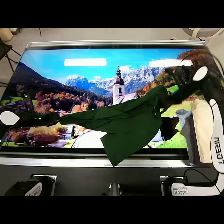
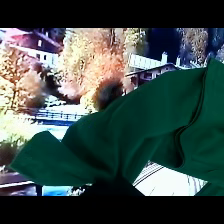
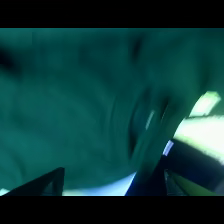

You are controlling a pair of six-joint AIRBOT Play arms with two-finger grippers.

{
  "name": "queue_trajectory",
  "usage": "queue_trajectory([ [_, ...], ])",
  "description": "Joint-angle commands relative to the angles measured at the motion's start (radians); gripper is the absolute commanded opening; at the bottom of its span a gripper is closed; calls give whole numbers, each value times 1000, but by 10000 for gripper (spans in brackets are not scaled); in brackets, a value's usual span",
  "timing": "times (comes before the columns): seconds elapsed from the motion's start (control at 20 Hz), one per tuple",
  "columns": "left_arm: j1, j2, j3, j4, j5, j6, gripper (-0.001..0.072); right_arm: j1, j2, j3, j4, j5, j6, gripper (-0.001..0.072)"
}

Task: Fold the shirts.

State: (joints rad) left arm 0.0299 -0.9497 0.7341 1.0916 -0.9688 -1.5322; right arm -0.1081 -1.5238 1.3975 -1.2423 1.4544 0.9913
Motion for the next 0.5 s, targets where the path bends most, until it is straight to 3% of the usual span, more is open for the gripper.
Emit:
queue_trajectory([
  [0.0, 23, -3, 5, -3, -19, 45, 28, -1, 150, -329, -53, -1, -3, 631],
  [0.2, 23, -3, 5, -4, -28, 45, 28, -1, 310, -774, 209, -206, -13, 636],
  [0.45, 23, -1, 5, -26, -29, 46, 28, -1, 311, -896, 431, -386, -28, 624],
])
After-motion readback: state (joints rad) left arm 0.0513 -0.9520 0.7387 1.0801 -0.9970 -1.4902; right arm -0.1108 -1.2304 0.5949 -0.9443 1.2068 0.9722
